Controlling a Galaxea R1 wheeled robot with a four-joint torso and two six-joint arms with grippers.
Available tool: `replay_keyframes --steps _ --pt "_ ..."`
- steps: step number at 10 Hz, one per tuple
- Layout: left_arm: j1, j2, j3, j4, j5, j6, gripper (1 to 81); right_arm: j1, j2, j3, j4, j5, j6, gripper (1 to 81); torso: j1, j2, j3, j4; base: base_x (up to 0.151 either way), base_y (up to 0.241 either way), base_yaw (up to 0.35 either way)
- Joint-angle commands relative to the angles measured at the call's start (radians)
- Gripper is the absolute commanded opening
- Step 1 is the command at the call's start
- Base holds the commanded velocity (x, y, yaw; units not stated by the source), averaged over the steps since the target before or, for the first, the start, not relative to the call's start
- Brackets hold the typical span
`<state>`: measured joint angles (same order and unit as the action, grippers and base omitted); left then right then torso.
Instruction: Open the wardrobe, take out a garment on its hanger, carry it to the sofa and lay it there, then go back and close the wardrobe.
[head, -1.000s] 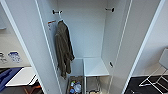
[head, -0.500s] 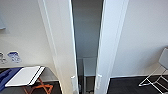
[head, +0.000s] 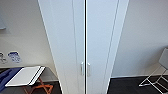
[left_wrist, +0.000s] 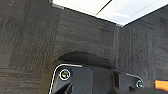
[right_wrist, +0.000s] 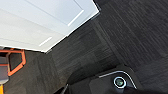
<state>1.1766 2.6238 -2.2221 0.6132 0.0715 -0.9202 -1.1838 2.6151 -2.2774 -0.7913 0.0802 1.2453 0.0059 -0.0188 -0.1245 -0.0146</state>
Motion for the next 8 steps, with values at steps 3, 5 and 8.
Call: replay_keyframes --steps 3,5,8 --pt "0.228 0.217 -0.264 0.304 -0.124 0.027 81.1 -0.240 0.337 -0.401 -0.258 -0.046 -0.067 81.1 0.000 0.000 0.000 0.000 0.000 0.000 0.000" --pt "0.282 0.313 -0.391 0.351 -0.124 0.031 81.1 -0.311 0.427 -0.502 -0.347 -0.042 -0.118 81.1 -0.001 0.000 0.000 0.000 0.000 0.000 0.000" --pt "0.306 0.397 -0.490 0.365 -0.121 0.029 81.1 -0.356 0.443 -0.464 -0.358 -0.048 -0.121 81.1 -0.002 -0.001 0.001 0.000 0.000 0.000 0.000"
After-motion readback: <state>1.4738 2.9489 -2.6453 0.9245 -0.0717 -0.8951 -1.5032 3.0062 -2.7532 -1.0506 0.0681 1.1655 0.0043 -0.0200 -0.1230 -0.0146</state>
